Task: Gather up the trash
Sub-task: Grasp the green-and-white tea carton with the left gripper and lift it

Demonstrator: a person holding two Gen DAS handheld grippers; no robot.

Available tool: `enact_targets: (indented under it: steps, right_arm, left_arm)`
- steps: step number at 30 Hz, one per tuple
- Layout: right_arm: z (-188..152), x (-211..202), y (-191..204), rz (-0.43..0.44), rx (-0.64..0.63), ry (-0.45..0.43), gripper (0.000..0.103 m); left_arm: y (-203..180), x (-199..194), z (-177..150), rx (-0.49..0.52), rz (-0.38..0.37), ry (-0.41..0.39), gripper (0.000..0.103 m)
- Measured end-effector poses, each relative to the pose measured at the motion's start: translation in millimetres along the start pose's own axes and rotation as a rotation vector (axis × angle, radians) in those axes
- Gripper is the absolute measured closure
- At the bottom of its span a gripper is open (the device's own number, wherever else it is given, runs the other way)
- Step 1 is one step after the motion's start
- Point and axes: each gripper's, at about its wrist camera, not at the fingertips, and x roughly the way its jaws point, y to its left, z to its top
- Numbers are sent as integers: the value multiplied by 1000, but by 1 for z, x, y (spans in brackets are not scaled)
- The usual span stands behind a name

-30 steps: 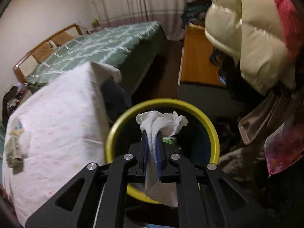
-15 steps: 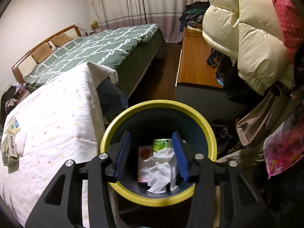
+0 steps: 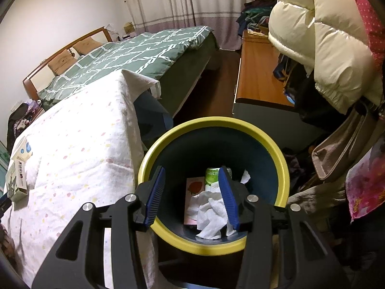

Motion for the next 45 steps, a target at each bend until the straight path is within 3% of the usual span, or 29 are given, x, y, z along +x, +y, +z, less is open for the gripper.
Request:
enact_targets:
  steps: [2,7,12,16,19,20,24,37,38,40,45]
  right_arm:
    - [-1,1,1,3,-1,4,59]
    - [-3,2,4,25,0,6,59]
    - [-4,-2,7,52,-1,1,59]
    - [-6,-9,7,62,-7,-11,58]
    - [-6,-12,7,71,-5,-24,56]
    - [-5,-13,7,75,-3,-27,55]
    - [-6,-12,9,87,-4,-22,55]
    - [-8,-5,9,110,-4,-6,55]
    - [-9,-3,9,112,-3,-1,55]
    - [-10,0,8,113,0,6,55]
    - [-10,-1,7,122,3,6,55]
  left_arm:
    - [-11,3,-2,11,-15,12,5]
    - [-70,4,-15,91,-192,72,5]
    - [-118,-4,-23,197,-249,88,5]
    - [-113,-18,-12,162,-138,63,5]
    - [-99,-21,3,114,35,39,5]
    - [-94,-16,9,99,55,42,5]
    - [-86,11,26,30,94,99,5]
    - [-83,66,44,24,196,191,5]
    - [-84,67,43,26,202,195,7]
    - [-85,70,42,28,209,208,27]
    - [-86,70,41,23,205,222,31]
